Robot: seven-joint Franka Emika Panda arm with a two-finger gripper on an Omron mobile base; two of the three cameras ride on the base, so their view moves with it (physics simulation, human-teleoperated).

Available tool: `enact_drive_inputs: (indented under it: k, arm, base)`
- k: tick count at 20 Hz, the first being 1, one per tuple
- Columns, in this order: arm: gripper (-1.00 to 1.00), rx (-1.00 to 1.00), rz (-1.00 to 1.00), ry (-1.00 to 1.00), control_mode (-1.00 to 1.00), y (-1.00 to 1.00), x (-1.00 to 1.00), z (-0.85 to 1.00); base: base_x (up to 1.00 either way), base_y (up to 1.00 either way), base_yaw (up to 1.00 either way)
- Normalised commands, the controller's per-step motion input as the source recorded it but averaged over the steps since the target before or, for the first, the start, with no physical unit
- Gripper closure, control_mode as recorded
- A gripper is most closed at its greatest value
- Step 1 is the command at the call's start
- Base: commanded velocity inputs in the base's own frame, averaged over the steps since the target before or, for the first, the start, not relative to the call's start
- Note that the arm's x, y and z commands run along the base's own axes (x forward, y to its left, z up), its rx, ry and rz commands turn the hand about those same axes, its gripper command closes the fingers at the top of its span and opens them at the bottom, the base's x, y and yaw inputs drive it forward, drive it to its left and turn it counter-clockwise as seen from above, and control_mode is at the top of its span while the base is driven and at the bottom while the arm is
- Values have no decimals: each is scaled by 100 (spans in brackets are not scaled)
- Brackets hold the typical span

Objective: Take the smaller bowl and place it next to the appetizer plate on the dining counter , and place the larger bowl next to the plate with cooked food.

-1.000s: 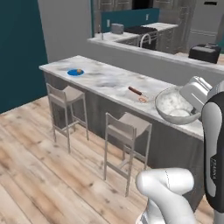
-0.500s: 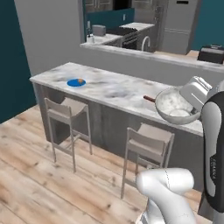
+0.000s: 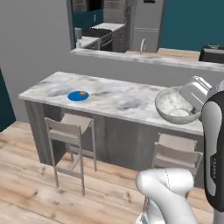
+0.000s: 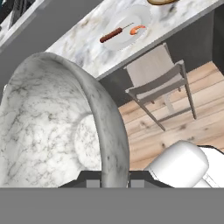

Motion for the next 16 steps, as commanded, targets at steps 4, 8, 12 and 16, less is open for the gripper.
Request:
enact_drive_inputs:
  k: [4, 8, 12, 16]
  arm:
    - [100, 0, 0, 0, 100, 0, 0, 0]
    - [100, 0, 0, 0, 100, 0, 0, 0]
    - [100, 0, 0, 0, 100, 0, 0, 0]
    - [100, 0, 0, 0, 100, 0, 0, 0]
  base:
    - [58, 100, -37]
    - [42, 100, -34]
    - [65, 96, -48]
    - [74, 65, -60]
